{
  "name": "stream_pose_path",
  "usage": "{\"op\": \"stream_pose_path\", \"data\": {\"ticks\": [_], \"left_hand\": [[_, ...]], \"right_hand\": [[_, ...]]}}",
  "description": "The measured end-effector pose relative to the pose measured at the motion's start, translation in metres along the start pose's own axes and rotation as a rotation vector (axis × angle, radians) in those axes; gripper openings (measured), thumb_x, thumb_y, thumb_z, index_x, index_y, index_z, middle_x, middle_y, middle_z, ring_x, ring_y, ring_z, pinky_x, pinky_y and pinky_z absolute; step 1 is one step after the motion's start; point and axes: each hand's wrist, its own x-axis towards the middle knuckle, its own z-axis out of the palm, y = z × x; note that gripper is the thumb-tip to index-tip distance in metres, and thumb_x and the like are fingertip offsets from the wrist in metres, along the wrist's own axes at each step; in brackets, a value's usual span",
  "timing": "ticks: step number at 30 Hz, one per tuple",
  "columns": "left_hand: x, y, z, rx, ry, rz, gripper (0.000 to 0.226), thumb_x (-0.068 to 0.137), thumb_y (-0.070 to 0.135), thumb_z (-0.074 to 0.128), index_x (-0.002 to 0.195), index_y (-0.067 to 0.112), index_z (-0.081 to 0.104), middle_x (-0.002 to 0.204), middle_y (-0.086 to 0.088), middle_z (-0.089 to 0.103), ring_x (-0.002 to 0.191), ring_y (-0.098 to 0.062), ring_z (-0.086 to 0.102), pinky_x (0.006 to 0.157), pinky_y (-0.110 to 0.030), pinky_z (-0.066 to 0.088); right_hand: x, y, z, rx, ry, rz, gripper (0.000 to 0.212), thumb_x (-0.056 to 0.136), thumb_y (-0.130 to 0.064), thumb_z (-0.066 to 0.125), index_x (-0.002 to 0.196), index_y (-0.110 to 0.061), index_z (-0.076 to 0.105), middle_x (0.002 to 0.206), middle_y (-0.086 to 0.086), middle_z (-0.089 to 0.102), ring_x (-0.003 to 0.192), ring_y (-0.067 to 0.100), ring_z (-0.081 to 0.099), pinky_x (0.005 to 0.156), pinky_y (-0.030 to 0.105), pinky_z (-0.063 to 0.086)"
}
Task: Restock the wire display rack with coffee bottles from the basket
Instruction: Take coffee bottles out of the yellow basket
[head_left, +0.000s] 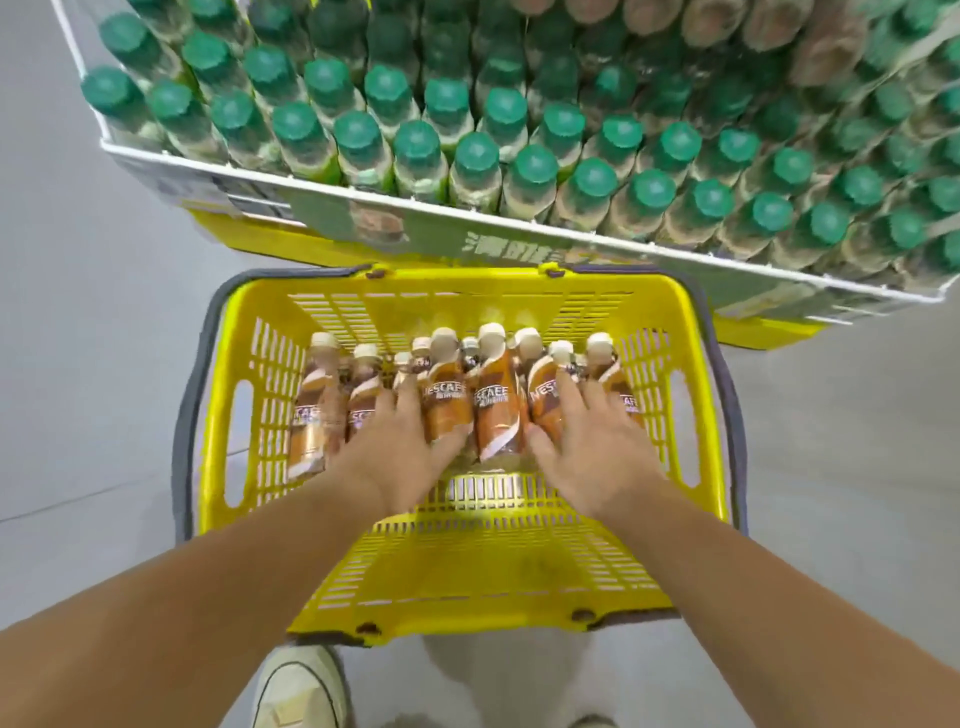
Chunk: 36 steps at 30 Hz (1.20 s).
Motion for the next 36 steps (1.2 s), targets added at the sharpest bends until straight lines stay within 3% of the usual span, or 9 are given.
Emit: {"op": "stream_pose_path", "data": {"ticks": [3, 6, 10, 14, 16, 20, 26, 31, 36], "left_hand": [[0.015, 0.004, 0.004, -0.142, 0.022, -0.048, 0.076, 0.086, 0.067, 0.059, 0.144, 0.019, 0.042, 0.141, -0.012, 0.040, 0.129, -0.035, 0.048, 0.104, -0.044, 0.039], [0.022, 0.009, 0.003, -0.315, 0.044, -0.089, 0.039, 0.080, 0.051, 0.072, 0.101, 0.019, 0.066, 0.102, -0.001, 0.067, 0.093, -0.021, 0.066, 0.077, -0.034, 0.053], [0.029, 0.018, -0.005, -0.399, 0.037, -0.256, 0.030, 0.067, 0.041, 0.077, 0.069, 0.011, 0.073, 0.058, 0.004, 0.065, 0.060, -0.014, 0.062, 0.050, -0.023, 0.042], [0.010, 0.021, -0.014, -0.438, 0.012, -0.200, 0.027, 0.066, 0.038, 0.076, 0.072, 0.012, 0.072, 0.061, 0.003, 0.071, 0.063, -0.013, 0.067, 0.055, -0.022, 0.053], [-0.010, 0.028, -0.026, -0.378, 0.081, -0.149, 0.023, 0.068, 0.036, 0.079, 0.074, 0.017, 0.067, 0.061, 0.007, 0.068, 0.062, -0.002, 0.061, 0.047, -0.009, 0.040], [-0.056, 0.056, -0.075, -0.322, 0.168, -0.091, 0.034, 0.063, 0.038, 0.081, 0.090, 0.023, 0.064, 0.077, 0.007, 0.067, 0.068, -0.004, 0.058, 0.051, -0.022, 0.037], [-0.143, 0.102, -0.170, -0.394, 0.292, 0.004, 0.040, 0.062, 0.026, 0.084, 0.094, 0.020, 0.061, 0.074, 0.002, 0.072, 0.065, -0.016, 0.070, 0.056, -0.035, 0.056], [-0.234, 0.148, -0.255, -0.430, 0.386, 0.092, 0.034, 0.056, 0.028, 0.081, 0.079, 0.023, 0.056, 0.068, 0.002, 0.063, 0.050, -0.007, 0.059, 0.041, -0.020, 0.038], [-0.330, 0.208, -0.345, -0.456, 0.463, 0.187, 0.028, 0.065, 0.022, 0.080, 0.083, 0.025, 0.059, 0.072, 0.002, 0.068, 0.060, -0.008, 0.064, 0.046, -0.017, 0.046]], "right_hand": [[0.023, -0.001, 0.000, 0.050, -0.035, 0.044, 0.072, 0.095, -0.048, 0.050, 0.151, -0.011, 0.026, 0.138, 0.015, 0.047, 0.125, 0.036, 0.047, 0.100, 0.045, 0.041], [0.037, -0.003, -0.004, 0.076, -0.074, 0.129, 0.055, 0.086, -0.046, 0.062, 0.127, -0.012, 0.047, 0.122, 0.013, 0.061, 0.114, 0.034, 0.057, 0.086, 0.040, 0.046], [0.043, -0.005, -0.013, 0.158, -0.082, 0.198, 0.032, 0.076, -0.039, 0.072, 0.092, -0.016, 0.058, 0.096, 0.008, 0.069, 0.089, 0.030, 0.063, 0.070, 0.032, 0.046], [0.022, -0.009, -0.023, 0.271, 0.008, 0.201, 0.044, 0.074, -0.032, 0.076, 0.109, -0.014, 0.056, 0.103, 0.007, 0.066, 0.097, 0.031, 0.062, 0.074, 0.036, 0.050], [0.006, -0.014, -0.039, 0.313, 0.061, 0.167, 0.047, 0.073, -0.030, 0.078, 0.112, -0.017, 0.054, 0.105, 0.006, 0.064, 0.098, 0.031, 0.061, 0.077, 0.037, 0.051], [-0.023, -0.029, -0.096, 0.316, 0.123, 0.118, 0.047, 0.074, -0.037, 0.078, 0.110, -0.018, 0.054, 0.103, 0.006, 0.063, 0.097, 0.030, 0.060, 0.076, 0.038, 0.050], [-0.079, -0.058, -0.219, 0.377, 0.198, 0.054, 0.044, 0.074, -0.035, 0.076, 0.107, -0.021, 0.051, 0.101, 0.002, 0.060, 0.094, 0.028, 0.057, 0.074, 0.038, 0.050], [-0.148, -0.076, -0.335, 0.436, 0.290, -0.011, 0.039, 0.071, -0.032, 0.072, 0.100, -0.024, 0.048, 0.094, -0.002, 0.057, 0.088, 0.024, 0.055, 0.070, 0.039, 0.049], [-0.216, -0.100, -0.467, 0.460, 0.385, -0.058, 0.037, 0.069, -0.029, 0.072, 0.097, -0.023, 0.049, 0.092, -0.001, 0.059, 0.087, 0.025, 0.057, 0.069, 0.037, 0.046]]}}
